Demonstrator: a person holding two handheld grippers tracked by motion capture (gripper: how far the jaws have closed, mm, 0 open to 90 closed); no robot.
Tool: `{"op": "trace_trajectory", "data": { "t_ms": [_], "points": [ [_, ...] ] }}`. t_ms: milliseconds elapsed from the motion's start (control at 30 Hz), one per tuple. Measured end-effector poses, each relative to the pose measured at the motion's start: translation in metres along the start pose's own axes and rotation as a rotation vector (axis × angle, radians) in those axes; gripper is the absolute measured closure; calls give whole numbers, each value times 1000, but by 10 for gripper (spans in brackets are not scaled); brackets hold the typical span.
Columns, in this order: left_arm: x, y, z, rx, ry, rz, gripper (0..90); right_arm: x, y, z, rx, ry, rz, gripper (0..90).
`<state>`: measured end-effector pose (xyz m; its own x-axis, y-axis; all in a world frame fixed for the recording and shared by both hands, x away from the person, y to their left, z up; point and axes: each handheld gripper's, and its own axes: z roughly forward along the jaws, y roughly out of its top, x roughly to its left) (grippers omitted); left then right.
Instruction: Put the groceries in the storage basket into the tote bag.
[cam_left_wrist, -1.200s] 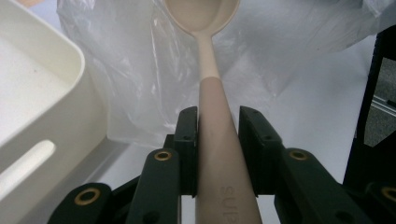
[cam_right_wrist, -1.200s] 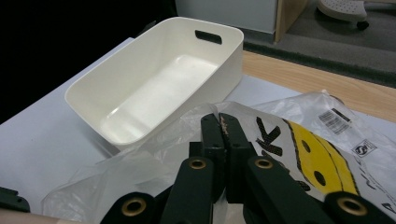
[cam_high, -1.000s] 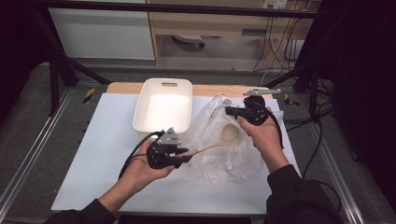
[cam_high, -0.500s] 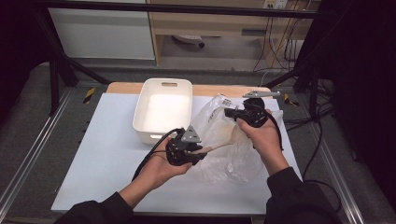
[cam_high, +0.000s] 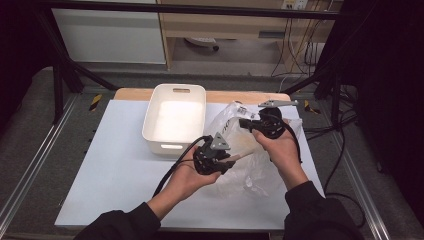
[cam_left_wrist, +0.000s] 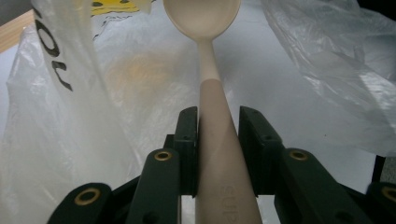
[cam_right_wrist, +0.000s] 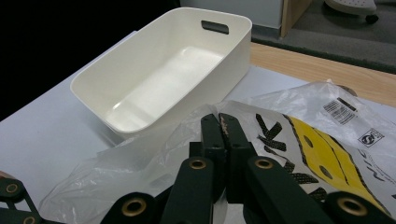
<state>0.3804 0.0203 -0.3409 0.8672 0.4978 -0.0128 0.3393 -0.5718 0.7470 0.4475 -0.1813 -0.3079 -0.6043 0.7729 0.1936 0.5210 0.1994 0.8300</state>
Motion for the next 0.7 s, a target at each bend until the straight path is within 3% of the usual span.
{"op": "trace_trajectory", "data": {
  "t_ms": [233,433,700],
  "points": [
    [-3,4,20,1,15,-21,691,1,0,-1,-4,4,-3,900],
    [-2,-1,33,29,36,-4,691,2,0,-3,-7,5,-2,900],
    [8,-3,42,-22,76,-21,692,1,-1,-4,-9,6,-2,900]
  ]
}}
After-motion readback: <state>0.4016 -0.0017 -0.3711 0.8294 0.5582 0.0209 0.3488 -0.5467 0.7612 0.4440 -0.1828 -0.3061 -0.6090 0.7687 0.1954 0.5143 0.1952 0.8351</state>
